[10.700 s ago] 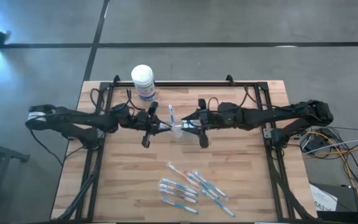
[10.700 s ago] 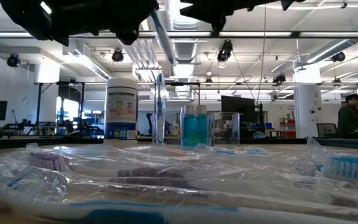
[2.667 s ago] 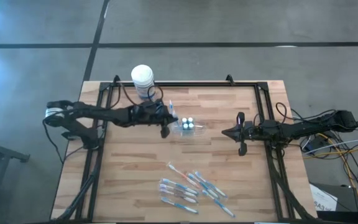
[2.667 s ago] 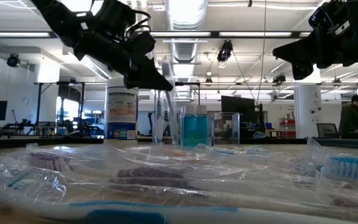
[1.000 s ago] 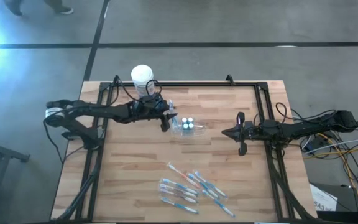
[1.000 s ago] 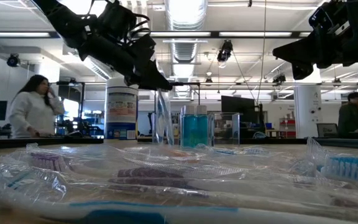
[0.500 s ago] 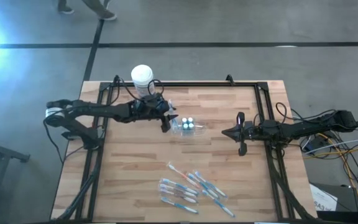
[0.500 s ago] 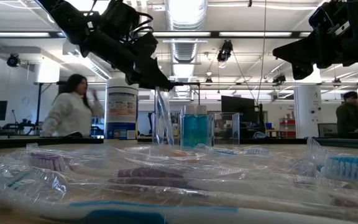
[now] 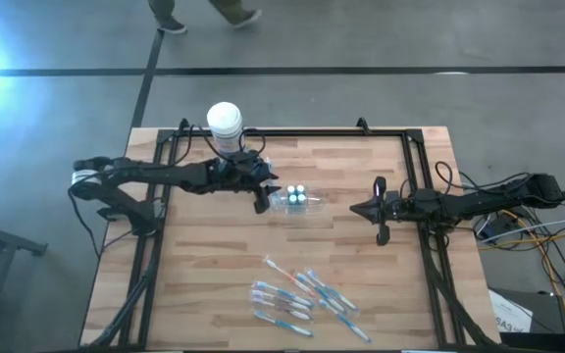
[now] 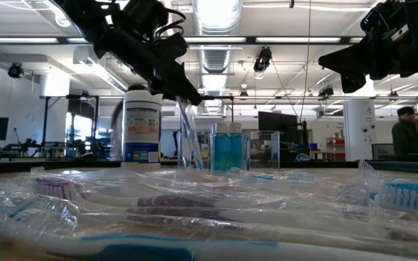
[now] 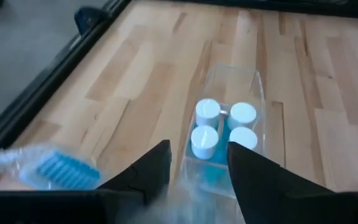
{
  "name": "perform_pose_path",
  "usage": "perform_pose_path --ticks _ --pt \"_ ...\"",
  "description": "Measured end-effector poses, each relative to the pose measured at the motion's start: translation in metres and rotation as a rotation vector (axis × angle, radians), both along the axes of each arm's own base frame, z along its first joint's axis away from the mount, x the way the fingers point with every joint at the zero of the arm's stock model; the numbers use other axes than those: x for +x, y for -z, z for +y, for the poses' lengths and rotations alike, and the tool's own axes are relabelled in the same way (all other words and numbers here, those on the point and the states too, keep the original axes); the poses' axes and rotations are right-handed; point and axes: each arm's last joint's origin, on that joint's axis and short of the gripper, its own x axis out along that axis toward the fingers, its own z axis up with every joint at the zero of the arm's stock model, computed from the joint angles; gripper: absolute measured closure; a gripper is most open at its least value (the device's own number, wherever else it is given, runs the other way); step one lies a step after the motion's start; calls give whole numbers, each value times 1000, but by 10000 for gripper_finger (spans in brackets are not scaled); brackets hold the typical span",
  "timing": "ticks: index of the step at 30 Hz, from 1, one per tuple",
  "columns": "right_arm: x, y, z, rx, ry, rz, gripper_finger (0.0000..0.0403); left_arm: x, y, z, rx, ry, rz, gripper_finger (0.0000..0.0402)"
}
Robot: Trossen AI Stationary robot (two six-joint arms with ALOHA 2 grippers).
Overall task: Pick & Place toothbrushing station
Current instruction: Put the blue toothbrush in the transparent organizer
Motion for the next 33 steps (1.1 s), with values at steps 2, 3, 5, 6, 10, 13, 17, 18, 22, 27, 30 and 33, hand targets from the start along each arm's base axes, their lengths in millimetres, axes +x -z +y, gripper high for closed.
perform_pose_path --ticks 2,3,5,6,10,13,17,18,22,27,30,33 --pt "0 0 0 0 0 0 394 1 -3 0 39 20 -3 238" --pt "0 0 0 0 0 0 394 2 -5 1 56 27 -8 238" --pt "0 0 0 -3 0 0 394 4 -11 1 80 37 -21 238" --pt "0 0 0 -3 0 0 394 6 -14 1 93 42 -27 238" --pt "0 0 0 -7 0 0 394 9 -26 2 139 60 -51 238" --pt "0 0 0 -7 0 1 394 11 -33 3 160 66 -59 238" --pt "0 0 0 -7 0 1 394 12 -45 4 207 88 -49 238" --pt "0 0 0 -7 0 1 394 11 -49 4 218 92 -47 238" --pt "0 0 0 -7 -1 2 394 0 -71 -1 228 97 -60 238" --pt "0 1 0 -8 -1 4 394 -31 -97 -13 203 102 -85 240" --pt "0 0 0 -8 -2 4 394 -55 -106 -26 192 133 -63 252" --pt "0 1 0 -7 -2 4 394 -81 -106 -44 192 193 -85 283"
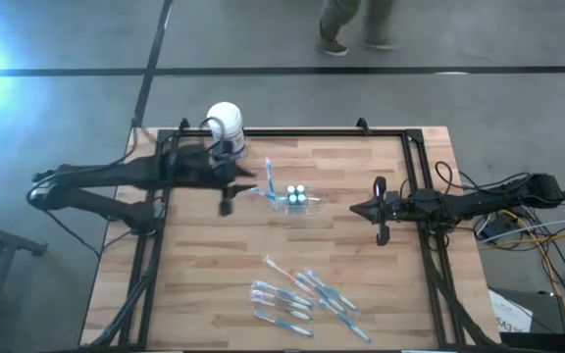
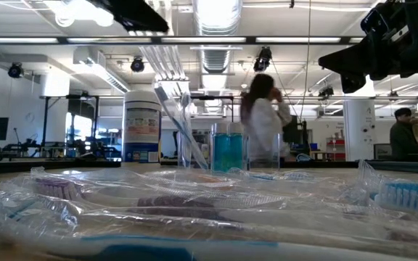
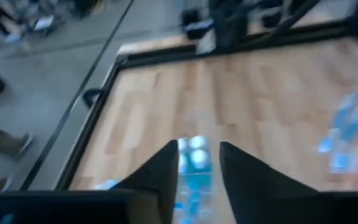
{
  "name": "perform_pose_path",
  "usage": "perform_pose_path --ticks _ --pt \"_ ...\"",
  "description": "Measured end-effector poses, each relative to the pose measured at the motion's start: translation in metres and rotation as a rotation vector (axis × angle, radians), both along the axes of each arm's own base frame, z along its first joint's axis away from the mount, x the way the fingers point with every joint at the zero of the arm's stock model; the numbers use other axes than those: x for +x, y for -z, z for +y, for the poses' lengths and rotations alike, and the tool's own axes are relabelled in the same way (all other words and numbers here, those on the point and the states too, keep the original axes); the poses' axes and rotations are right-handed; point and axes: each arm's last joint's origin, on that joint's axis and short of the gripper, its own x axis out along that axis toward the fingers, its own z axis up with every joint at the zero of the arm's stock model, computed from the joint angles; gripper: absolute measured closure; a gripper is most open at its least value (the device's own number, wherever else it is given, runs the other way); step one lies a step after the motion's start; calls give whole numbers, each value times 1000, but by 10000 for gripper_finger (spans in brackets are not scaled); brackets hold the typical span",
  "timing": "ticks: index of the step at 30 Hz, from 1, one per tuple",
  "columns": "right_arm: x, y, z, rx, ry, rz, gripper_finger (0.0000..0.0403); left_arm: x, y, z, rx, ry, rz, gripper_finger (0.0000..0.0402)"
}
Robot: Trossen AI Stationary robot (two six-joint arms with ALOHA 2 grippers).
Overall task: Pick & Place toothbrushing station
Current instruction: Put the blue toothbrush in the transparent organizer
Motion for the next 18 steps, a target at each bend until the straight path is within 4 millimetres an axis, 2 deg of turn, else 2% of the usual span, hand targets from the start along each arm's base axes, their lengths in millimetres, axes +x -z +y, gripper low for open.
perform_pose_path --ticks 4,7,13,18 --pt "0 0 0 2 0 0 394 -37 11 -19 -45 70 -75 345" --pt "0 0 0 3 1 0 394 -58 30 -28 -82 124 -116 391" --pt "0 1 0 23 1 3 394 -83 75 -32 -91 160 -299 396" --pt "1 3 0 88 3 11 394 -91 112 -33 -89 186 -327 397"
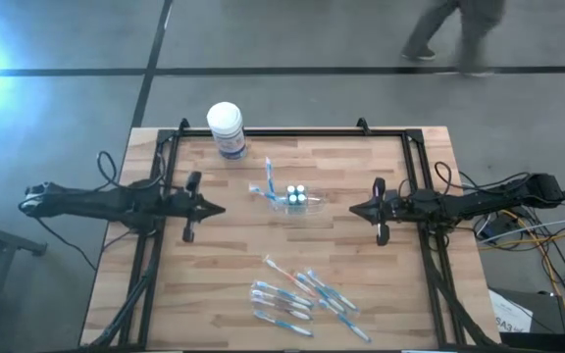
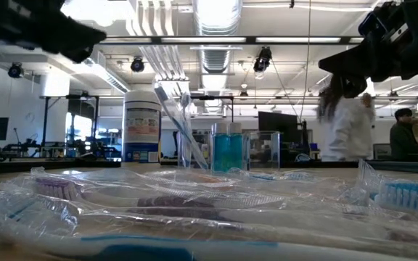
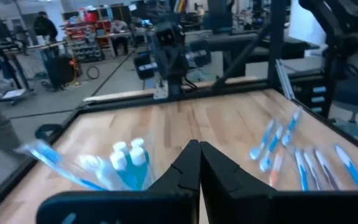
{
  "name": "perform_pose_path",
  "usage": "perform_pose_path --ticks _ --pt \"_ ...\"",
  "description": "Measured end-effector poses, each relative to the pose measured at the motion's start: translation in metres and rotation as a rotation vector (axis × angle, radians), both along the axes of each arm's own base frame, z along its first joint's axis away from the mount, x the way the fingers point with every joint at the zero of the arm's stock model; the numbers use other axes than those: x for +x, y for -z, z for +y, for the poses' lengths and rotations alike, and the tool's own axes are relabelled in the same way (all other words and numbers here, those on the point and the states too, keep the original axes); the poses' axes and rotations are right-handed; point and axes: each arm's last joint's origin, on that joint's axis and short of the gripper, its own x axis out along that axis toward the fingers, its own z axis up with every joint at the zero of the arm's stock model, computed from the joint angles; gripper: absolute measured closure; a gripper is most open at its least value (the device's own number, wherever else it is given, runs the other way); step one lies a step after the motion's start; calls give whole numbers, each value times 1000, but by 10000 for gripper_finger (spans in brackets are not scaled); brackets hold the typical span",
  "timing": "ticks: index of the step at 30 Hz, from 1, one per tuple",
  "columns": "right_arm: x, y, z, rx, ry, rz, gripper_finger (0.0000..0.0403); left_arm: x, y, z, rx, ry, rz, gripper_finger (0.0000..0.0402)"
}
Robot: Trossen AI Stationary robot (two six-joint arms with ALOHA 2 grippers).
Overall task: Pick & Place toothbrushing station
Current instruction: Put the blue toothbrush in the transparent organizer
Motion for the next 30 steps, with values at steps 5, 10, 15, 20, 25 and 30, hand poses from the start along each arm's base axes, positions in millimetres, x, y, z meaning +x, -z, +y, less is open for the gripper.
perform_pose_path --ticks 5,10,15,20,25,30 --pt "0 1 1 97 -15 1 394 -5 25 -1 -17 24 -24 399" --pt "6 -10 2 228 -32 123 394 -8 43 0 -35 26 -22 397" --pt "16 -43 10 291 -34 413 394 -10 55 0 -55 23 -16 397" --pt "27 -78 32 303 -79 671 394 -11 56 0 -86 19 -21 394" --pt "40 -102 63 312 -123 846 394 -11 57 0 -96 4 -20 393" --pt "56 -109 96 316 -160 941 394 -11 57 0 -96 4 -20 392"
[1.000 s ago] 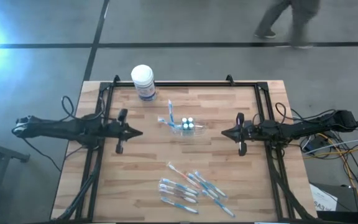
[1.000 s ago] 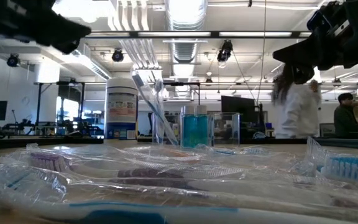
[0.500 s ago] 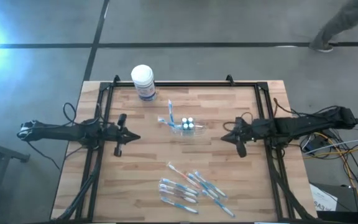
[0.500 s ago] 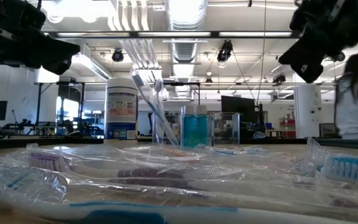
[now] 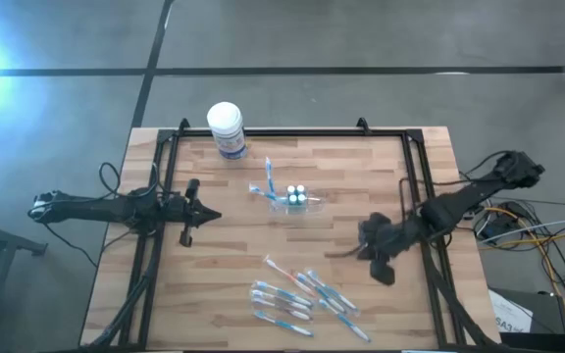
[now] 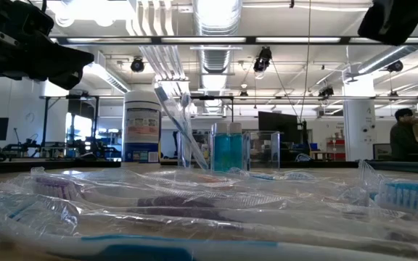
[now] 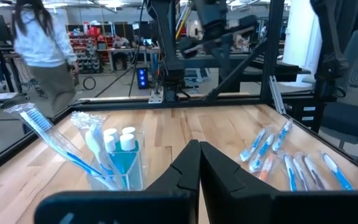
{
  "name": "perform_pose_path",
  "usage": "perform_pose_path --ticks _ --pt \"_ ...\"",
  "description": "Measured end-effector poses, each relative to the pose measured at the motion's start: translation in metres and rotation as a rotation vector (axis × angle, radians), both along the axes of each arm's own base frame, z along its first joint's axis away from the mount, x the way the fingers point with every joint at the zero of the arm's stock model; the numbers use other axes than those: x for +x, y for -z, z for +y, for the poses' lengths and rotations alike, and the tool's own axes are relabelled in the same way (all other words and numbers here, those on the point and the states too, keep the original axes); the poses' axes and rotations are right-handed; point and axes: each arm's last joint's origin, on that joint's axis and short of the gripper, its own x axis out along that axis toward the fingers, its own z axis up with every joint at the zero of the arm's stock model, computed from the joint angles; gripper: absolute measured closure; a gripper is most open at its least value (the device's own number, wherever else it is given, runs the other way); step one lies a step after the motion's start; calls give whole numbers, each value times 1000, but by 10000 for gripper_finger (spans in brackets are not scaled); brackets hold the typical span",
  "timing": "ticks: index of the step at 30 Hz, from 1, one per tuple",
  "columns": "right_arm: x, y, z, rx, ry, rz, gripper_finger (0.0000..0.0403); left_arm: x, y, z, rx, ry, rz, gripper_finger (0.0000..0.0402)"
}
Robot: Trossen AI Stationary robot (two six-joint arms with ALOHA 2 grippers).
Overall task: Pick & Place toothbrushing station
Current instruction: Put the blue toothbrush in the transparent organizer
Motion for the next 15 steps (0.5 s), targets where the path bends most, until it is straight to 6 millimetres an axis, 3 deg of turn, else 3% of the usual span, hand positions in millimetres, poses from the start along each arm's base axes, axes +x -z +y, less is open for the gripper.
perform_pose_path --ticks 6,15 --pt "25 12 37 12 16 100 377 0 0 0 0 0 0 392" --pt "74 47 82 -24 70 228 252 0 3 0 -81 -2 15 392"
